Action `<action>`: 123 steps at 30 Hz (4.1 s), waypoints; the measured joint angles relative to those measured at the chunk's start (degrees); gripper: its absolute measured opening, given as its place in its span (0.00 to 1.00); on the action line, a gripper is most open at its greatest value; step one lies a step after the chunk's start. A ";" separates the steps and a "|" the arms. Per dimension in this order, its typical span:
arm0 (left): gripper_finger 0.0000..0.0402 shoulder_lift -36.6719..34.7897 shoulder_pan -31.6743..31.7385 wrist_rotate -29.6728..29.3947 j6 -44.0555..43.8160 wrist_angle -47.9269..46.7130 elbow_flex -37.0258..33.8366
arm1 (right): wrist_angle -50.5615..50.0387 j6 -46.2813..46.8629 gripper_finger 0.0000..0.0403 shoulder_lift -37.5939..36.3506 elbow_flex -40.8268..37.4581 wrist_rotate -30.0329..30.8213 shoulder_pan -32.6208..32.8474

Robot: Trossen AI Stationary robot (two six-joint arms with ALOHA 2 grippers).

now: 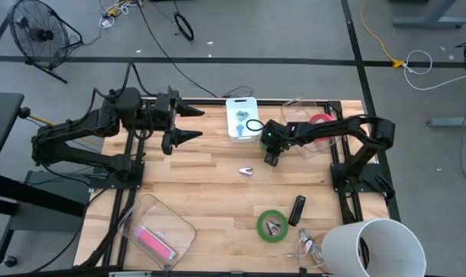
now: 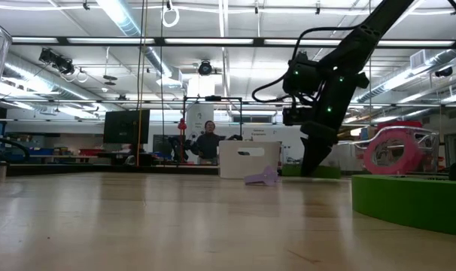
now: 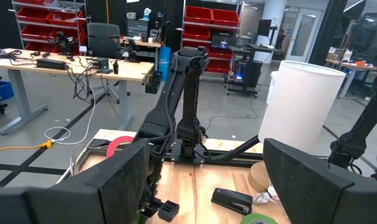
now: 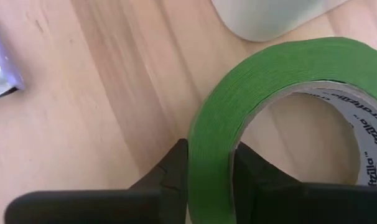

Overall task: Pick and place Stapler, Stapler remover, tape
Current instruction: Put the green tape into the top transparent bin

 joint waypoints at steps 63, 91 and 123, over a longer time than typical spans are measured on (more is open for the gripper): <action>0.79 0.00 0.02 -0.02 0.04 0.22 0.00 | -31.24 14.41 0.17 -33.32 0.13 29.91 3.70; 0.79 0.00 0.00 -0.02 -0.48 0.15 0.00 | -19.17 18.45 0.17 -33.29 0.13 -2.65 -21.64; 0.79 0.00 0.01 -0.02 -0.50 0.17 0.00 | -18.42 20.57 0.40 -33.27 0.13 -7.42 -23.98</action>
